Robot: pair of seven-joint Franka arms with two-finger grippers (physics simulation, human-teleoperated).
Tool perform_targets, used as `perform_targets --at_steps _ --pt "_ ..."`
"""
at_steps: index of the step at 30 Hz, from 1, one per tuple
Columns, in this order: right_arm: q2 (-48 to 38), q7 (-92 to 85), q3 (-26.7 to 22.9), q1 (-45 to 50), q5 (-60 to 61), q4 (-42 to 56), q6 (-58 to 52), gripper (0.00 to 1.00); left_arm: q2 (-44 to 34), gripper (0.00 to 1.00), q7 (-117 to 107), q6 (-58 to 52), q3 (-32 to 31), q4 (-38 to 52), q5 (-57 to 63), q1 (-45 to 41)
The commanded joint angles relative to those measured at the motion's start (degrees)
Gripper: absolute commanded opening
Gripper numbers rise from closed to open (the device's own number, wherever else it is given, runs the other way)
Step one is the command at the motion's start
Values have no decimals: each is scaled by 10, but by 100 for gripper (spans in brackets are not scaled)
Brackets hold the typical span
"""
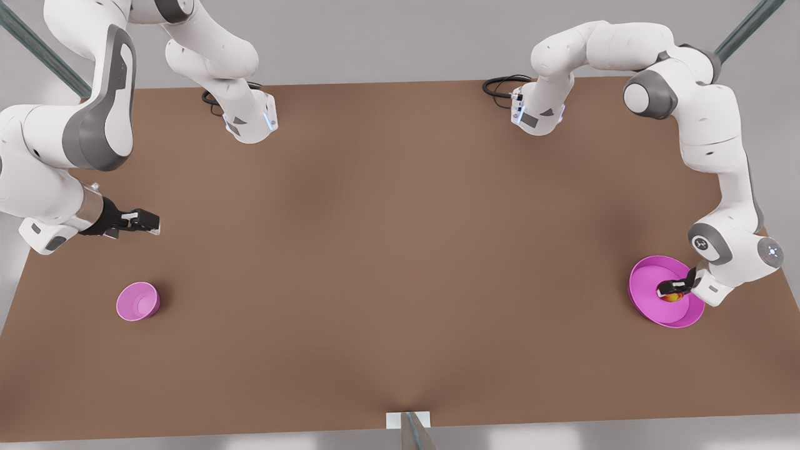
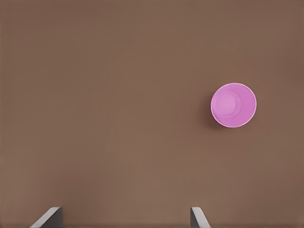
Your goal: Use the left arm to pick up the apple from the plate, transfer it to the gripper of the right arm, and then use the right arm to place it into the bowl
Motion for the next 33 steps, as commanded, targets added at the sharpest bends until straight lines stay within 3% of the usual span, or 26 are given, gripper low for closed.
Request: perform_targets --at_steps 1,12,14,16,19,24,28,31,33 --pt "0 -1 0 0 0 0 0 100 0 87 31 11 0 1 0 0" --pt "0 1 0 1 0 0 0 100 9 84 31 12 -1 1 0 0" --pt "1 36 -1 -8 101 0 -3 100 9 80 31 12 -1 0 0 0" --pt "16 199 -1 -19 233 0 -3 100 9 78 31 12 -1 0 -1 0" --pt "62 199 0 -28 406 0 28 100 9 75 31 12 -1 0 -1 0" --pt "116 96 19 -19 522 -3 81 100 9 75 31 12 -1 0 -1 0" --pt "144 -84 21 -8 692 -87 119 100 -1 73 31 10 -1 0 3 -10" --pt "192 -201 39 -7 768 -87 120 100 -78 72 31 -55 -4 -2 3 -35" --pt "196 -217 54 2 800 -93 143 100 -126 72 23 -82 -7 -3 -2 -103"
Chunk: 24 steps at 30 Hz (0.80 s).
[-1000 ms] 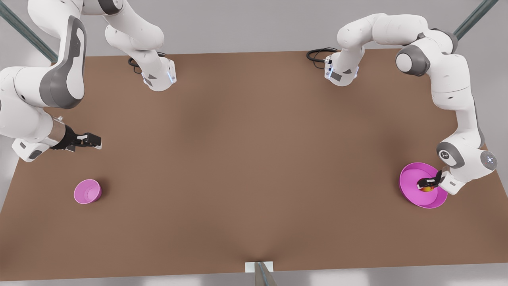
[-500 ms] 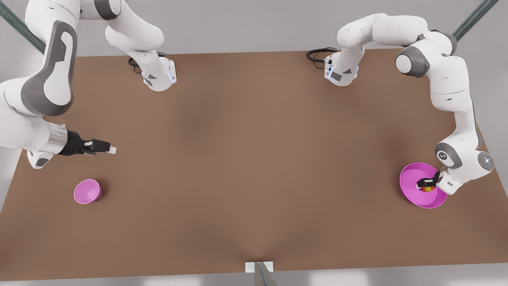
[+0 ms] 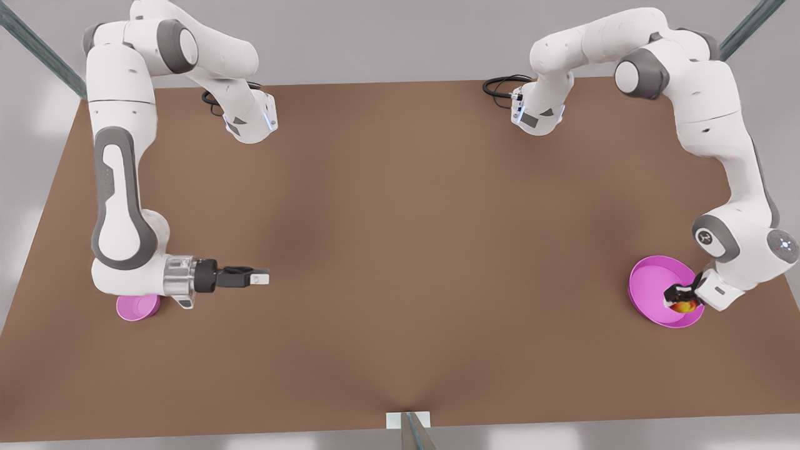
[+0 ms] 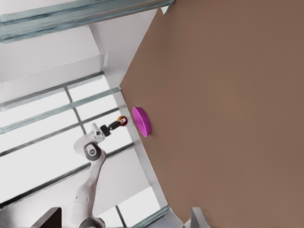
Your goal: Use the left arm to pick up the apple from the plate, transfer it to the gripper of the right arm, and then use the right arm to place it into the bowl
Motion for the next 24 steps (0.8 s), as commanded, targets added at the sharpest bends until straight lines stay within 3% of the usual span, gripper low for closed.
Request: perform_targets --at_steps 1,3,5,6,9,10,12,14,17,24 --pt "5 -241 11 3 78 -8 37 100 -29 71 3 -78 -33 0 -27 -29" --pt "7 -315 16 3 95 -32 38 100 -39 71 -16 -92 -103 -4 -35 -32" --pt "17 -394 16 1 93 -37 21 100 -40 70 -12 -133 -112 -6 -36 -72" --pt "17 -396 16 0 93 -38 19 100 -35 70 39 -132 -151 -6 -92 -67" --pt "21 -394 16 -4 93 -34 19 100 3 70 360 -78 -189 -3 -320 -101" --pt "21 -385 16 -5 93 -34 21 100 26 70 493 -75 -209 -3 -452 -108" --pt "20 -376 15 -4 93 -34 19 100 68 70 718 -75 -210 -2 -656 -146" --pt "17 -376 15 -4 91 -37 17 100 105 70 853 -75 -221 32 -756 -176" --pt "52 -385 33 2 90 -44 -10 100 187 70 907 -65 -253 158 -803 -220" --pt "96 -482 56 -1 100 -37 1 100 295 70 1016 41 -329 305 -817 -291"
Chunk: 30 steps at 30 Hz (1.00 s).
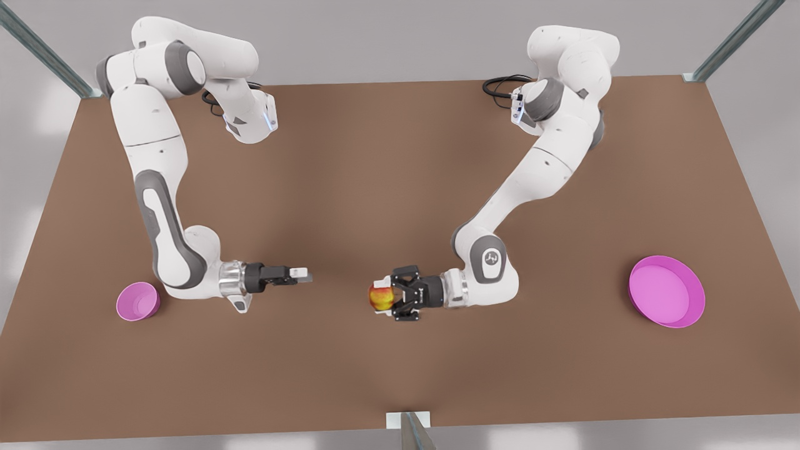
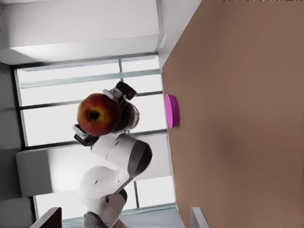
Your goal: Use the left arm to pick up the apple from the plate, transfer it to the gripper of the right arm, and then use the right arm to place it into the bowl
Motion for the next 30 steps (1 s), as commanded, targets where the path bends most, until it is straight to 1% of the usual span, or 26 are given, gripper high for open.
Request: perform_targets --at_steps 1,3,7,10,13,14,17,18,27,29,30 --pt "3 -184 2 1 5 1 0 100 19 70 500 56 -14 16 -19 -6" --pt "3 -183 3 27 6 0 39 100 35 70 514 59 -23 19 -28 -10" --pt "6 -201 2 40 21 1 48 100 50 70 515 69 -26 21 -29 -19" --pt "17 -215 3 56 46 14 79 100 56 70 515 83 -31 21 -30 -26" --pt "50 -200 2 58 62 62 80 100 61 70 515 84 -43 21 -30 -26" --pt "65 -187 2 58 57 88 80 100 61 70 514 84 -44 21 -30 -27" --pt "85 -143 2 62 31 127 78 100 62 71 514 84 -48 21 -42 -35" --pt "94 -108 2 66 22 156 76 100 62 71 514 84 -48 21 -43 -35" --pt "96 -154 3 78 19 124 73 100 64 71 514 84 -48 21 -44 -38" --pt "96 -148 3 76 23 124 73 100 64 71 514 83 -48 21 -44 -38" --pt "95 -110 3 76 23 124 73 100 64 71 514 83 -48 21 -44 -38"
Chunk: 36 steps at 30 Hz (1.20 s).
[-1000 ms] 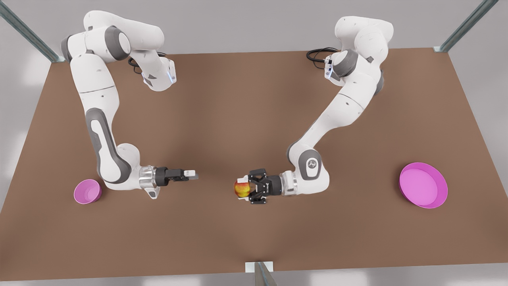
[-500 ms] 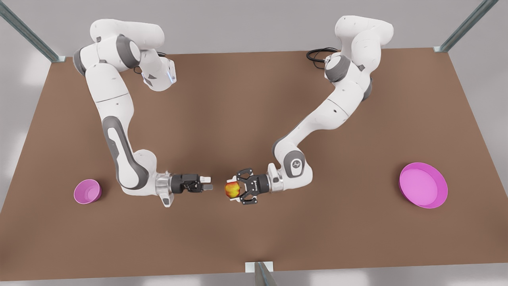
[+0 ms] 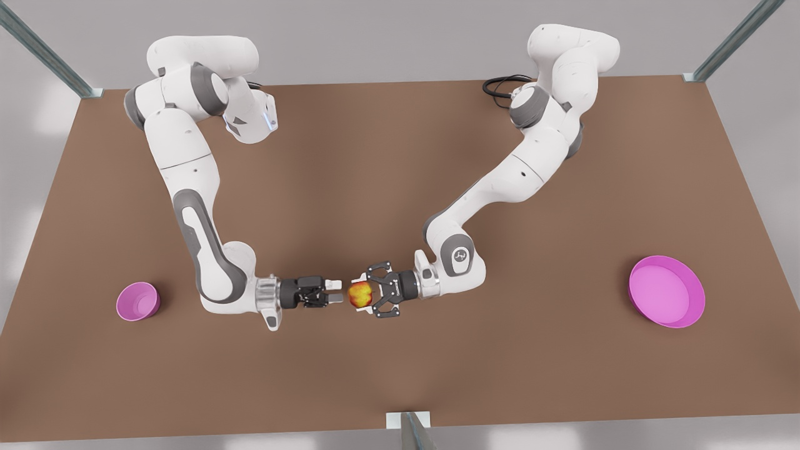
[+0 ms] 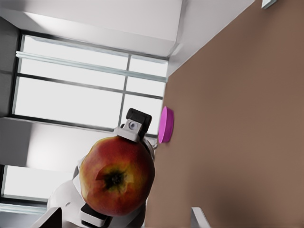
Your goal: Use the left arm to pick up the apple from the plate, transfer it to the gripper of the right arm, and then use the right arm to place it into the bowl
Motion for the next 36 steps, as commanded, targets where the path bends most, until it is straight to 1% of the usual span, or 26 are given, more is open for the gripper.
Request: perform_targets --at_steps 1,8,12,19,36 --pt "0 18 0 -2 1 0 -1 100 -1 71 92 -3 0 0 2 0" --pt "-2 53 2 6 1 12 3 100 2 71 92 -3 0 0 2 0" --pt "4 68 2 28 2 31 26 100 2 71 93 -3 0 0 2 0" --pt "15 58 2 36 3 32 48 100 2 71 93 -3 0 0 2 -1" --pt "9 58 4 76 24 38 95 100 5 71 93 -3 0 0 2 -1"
